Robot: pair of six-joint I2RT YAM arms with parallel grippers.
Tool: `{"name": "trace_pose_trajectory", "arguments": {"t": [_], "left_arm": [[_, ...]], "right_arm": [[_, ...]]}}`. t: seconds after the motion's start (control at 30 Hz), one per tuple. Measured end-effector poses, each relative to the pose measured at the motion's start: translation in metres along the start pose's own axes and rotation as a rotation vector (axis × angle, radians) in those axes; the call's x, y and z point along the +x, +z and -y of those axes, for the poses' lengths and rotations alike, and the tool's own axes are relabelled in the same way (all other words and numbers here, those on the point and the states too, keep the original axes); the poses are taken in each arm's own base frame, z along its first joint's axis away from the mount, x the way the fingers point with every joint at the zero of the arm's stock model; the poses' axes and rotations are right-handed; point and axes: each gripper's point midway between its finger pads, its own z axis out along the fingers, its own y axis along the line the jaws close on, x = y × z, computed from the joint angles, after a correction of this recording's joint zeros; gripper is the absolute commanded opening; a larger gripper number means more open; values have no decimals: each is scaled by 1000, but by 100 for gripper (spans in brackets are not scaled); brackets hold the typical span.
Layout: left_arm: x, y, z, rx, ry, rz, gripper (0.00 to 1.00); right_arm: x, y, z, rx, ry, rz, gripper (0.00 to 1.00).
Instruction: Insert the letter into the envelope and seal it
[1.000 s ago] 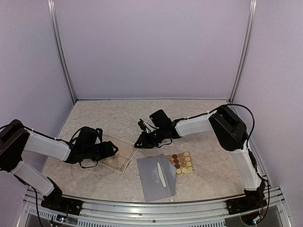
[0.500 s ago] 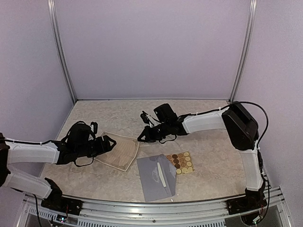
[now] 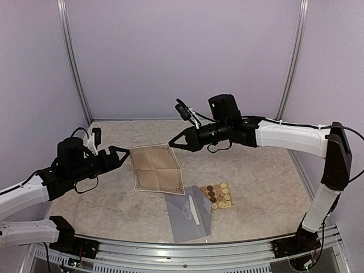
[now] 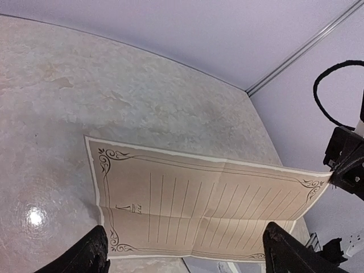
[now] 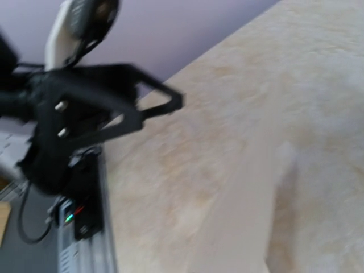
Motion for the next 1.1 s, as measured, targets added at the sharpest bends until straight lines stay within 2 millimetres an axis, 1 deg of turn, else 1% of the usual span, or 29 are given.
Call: {"name": "trace_pose_trajectory", "arguments": {"t": [0.17,0.23,0.37,0.47,0.57,0.6,0.77,0.87,0.93,0.97,1.1], "left_arm": [[-4,-6,16,88,40,19,91],[-1,-7,19,121,52,23,92],[15,-7,16,168,66,11,93],[30,-5,13,199,69,-14,94],[40,-4,12,234,71,-29,94],[43,-4,14,252,72,-34,96],[55,-3,29,361,86,-74,98],[67,-1,42,407,126,-116,99],[71,0,55,437,169,-134,99],[71,0,60,450,189,-137,98],[60,0,88,506,272,-117,97]], "right_arm": [[3,-22,-29,-71,-31,-15,0],[1,-33,-42,-97,-44,-7,0],[-2,-49,-61,-141,-69,13,0],[1,-56,-70,-170,-70,16,0],[5,-60,-76,-194,-60,14,0],[5,-61,-77,-201,-58,15,0],[4,-65,-83,-215,-57,24,0],[8,-65,-82,-214,-51,18,0],[11,-64,-80,-211,-44,11,0],[13,-64,-79,-211,-41,9,0],[16,-63,-78,-209,-32,3,0]]}}
